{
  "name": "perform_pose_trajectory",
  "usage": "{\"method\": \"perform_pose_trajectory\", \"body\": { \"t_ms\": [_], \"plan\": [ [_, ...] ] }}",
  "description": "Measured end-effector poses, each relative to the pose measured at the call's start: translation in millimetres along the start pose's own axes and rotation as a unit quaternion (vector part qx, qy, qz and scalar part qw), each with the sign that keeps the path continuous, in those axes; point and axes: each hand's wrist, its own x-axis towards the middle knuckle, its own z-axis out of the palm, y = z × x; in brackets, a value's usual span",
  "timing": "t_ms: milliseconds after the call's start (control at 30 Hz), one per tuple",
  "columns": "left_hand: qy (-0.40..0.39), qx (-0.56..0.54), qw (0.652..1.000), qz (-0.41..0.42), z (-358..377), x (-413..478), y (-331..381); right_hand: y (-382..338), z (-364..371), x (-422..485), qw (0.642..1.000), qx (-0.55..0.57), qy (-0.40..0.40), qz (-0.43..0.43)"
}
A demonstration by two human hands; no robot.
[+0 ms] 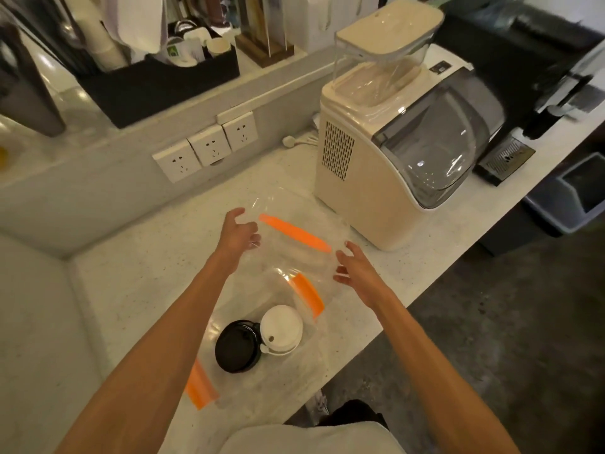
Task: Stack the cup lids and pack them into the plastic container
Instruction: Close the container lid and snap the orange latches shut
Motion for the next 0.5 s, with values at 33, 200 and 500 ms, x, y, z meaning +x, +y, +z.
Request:
{"method": "perform_pose_trajectory", "body": {
  "t_ms": [33, 200, 500],
  "plan": [
    [0.005, -0.015, 1.0, 0.027, -8.8, -5.2, 4.8, -10.7, 4.8, 0.7, 0.999, -0.014, -0.008, -0.033],
    [0.071, -0.001, 0.987, 0.141, -58.2, -47.4, 25.2, -71.1, 45.1, -3.5, 0.977, -0.087, -0.018, -0.196],
    [0.244, 0.062, 0.966, 0.064, -133.3, -159.2, -65.1, -79.0, 104.1, -39.1, 0.921, -0.279, -0.108, -0.249]
  ]
}}
